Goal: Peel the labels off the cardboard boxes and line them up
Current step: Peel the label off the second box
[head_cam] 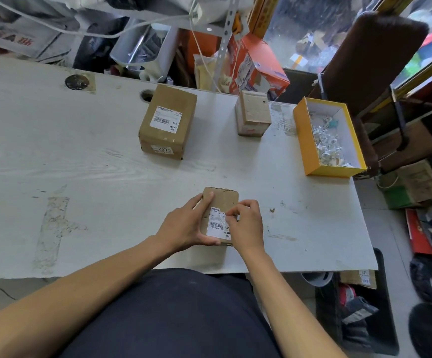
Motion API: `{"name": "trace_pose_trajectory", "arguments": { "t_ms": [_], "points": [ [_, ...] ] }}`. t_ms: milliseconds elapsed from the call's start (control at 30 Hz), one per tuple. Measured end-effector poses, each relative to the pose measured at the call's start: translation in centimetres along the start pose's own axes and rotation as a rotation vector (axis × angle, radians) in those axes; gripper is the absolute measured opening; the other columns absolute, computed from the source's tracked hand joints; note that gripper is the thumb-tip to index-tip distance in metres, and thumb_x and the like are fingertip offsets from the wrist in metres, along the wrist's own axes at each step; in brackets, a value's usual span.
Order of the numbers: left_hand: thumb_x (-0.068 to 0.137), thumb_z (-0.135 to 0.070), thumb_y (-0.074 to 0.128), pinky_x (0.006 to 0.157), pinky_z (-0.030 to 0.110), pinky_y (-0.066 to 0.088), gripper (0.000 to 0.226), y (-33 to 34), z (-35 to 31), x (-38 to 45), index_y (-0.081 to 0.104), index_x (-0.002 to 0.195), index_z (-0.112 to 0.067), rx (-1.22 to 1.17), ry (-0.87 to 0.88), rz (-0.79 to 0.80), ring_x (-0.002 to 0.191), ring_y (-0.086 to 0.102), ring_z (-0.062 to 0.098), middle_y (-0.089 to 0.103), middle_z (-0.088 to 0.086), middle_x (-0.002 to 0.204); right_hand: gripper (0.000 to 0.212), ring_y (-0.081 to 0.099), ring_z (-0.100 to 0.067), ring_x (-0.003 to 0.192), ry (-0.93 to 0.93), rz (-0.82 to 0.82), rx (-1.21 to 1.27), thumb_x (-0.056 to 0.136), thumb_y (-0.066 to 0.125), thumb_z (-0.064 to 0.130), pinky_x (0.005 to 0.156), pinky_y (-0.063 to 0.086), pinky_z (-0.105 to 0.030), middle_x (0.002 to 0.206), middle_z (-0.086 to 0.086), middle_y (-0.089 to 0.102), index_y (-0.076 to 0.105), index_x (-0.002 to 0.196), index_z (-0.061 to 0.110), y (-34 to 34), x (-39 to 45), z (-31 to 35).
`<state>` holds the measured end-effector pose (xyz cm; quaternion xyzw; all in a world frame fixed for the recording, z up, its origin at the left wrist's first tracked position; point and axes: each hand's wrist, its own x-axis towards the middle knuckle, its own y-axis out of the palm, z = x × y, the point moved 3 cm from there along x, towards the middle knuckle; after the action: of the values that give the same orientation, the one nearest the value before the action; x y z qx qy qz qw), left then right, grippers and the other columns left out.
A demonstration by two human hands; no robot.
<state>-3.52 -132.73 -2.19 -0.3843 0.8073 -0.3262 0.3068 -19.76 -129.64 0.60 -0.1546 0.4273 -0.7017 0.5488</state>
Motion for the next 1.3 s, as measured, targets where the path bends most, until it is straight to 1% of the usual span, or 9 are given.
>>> {"name": "trace_pose_trajectory", "arguments": {
  "t_ms": [133,300,467,567,700,833,1067,1200,1300],
  "points": [
    [0.059,-0.072,0.076,0.089,0.038,0.052,0.124,0.1,0.2,-0.1,0.01,0.156,-0.032,-0.014,-0.002,-0.003,0.12,0.057,0.016,0.022,-0.01,0.16,0.005,0.054,-0.008,0.1,0.042,0.044,0.083,0.082,0.066,0.014,0.087,0.051,-0.03,0.115,0.005,0.042,0.067,0.082,0.019,0.2,0.0,-0.2],
    [0.06,-0.071,0.076,0.09,0.039,0.052,0.124,0.2,0.0,-0.2,0.008,0.156,-0.032,-0.026,-0.013,0.013,0.122,0.056,0.018,0.021,-0.008,0.16,0.006,0.05,-0.004,0.097,0.06,0.013,0.173,0.084,0.066,0.009,0.084,0.045,-0.021,0.112,0.003,0.044,0.068,0.083,0.015,-0.1,-0.2,-0.2],
    [0.065,-0.059,0.075,0.089,0.041,0.053,0.122,0.4,-1.0,-0.2,0.0,0.156,-0.031,-0.057,-0.045,0.015,0.128,0.047,0.019,0.013,-0.007,0.161,0.017,0.06,-0.011,0.094,-0.044,-0.021,0.174,0.082,0.07,0.009,0.077,0.05,-0.017,0.109,0.006,0.052,0.073,0.098,0.016,-0.8,-0.3,-0.9],
    [0.06,-0.063,0.066,0.09,0.045,0.052,0.122,0.8,-1.8,-0.5,-0.004,0.156,-0.032,-0.106,-0.076,0.016,0.128,0.045,0.024,0.009,-0.007,0.162,0.013,0.063,-0.015,0.095,-0.088,-0.025,0.147,0.083,0.071,0.013,0.082,0.054,-0.027,0.111,0.009,0.052,0.076,0.096,0.014,-0.8,-0.7,-1.4],
    [0.052,-0.075,0.063,0.094,0.051,0.049,0.127,0.7,-2.4,-0.7,-0.009,0.151,-0.043,-0.163,-0.132,0.004,0.131,0.042,0.029,0.009,-0.01,0.162,0.007,0.054,-0.008,0.097,-0.089,0.032,0.126,0.081,0.072,0.01,0.085,0.047,-0.024,0.11,0.005,0.05,0.076,0.086,0.011,-1.1,0.1,-0.9],
    [0.055,-0.067,0.076,0.098,0.05,0.046,0.131,2.0,-2.6,-0.8,-0.011,0.151,-0.046,-0.21,-0.189,-0.042,0.129,0.039,0.031,0.005,-0.013,0.162,0.007,0.05,-0.005,0.095,-0.095,0.07,0.086,0.082,0.068,0.01,0.08,0.038,-0.017,0.109,0.005,0.048,0.074,0.085,0.01,-1.3,0.9,-1.0],
    [0.049,-0.075,0.07,0.11,0.049,0.037,0.131,3.1,-2.0,-1.1,-0.008,0.151,-0.048,-0.274,-0.24,-0.129,0.141,0.031,0.026,0.008,-0.009,0.164,0.005,0.051,-0.017,0.108,-0.283,0.147,-0.033,0.085,0.064,0.013,0.09,0.049,-0.034,0.109,0.008,0.044,0.067,0.083,0.014,-0.4,2.3,-1.3],
    [0.049,-0.075,0.072,0.116,0.044,0.03,0.132,2.5,-1.4,-1.6,0.0,0.155,-0.042,-0.326,-0.255,-0.173,0.145,0.027,0.021,0.013,-0.008,0.164,0.008,0.056,-0.015,0.099,-0.333,0.164,0.091,0.081,0.07,0.009,0.087,0.053,-0.036,0.104,0.007,0.049,0.071,0.088,0.014,-0.1,2.6,-0.7],
    [0.049,-0.072,0.074,0.114,0.044,0.035,0.131,1.9,-1.2,-2.0,0.004,0.155,-0.04,-0.351,-0.287,-0.217,0.143,0.031,0.018,0.018,-0.009,0.162,0.013,0.061,-0.015,0.097,-0.395,0.163,0.171,0.08,0.074,0.01,0.087,0.054,-0.037,0.107,0.004,0.056,0.076,0.093,0.011,0.2,2.8,-0.5]
  ]
}}
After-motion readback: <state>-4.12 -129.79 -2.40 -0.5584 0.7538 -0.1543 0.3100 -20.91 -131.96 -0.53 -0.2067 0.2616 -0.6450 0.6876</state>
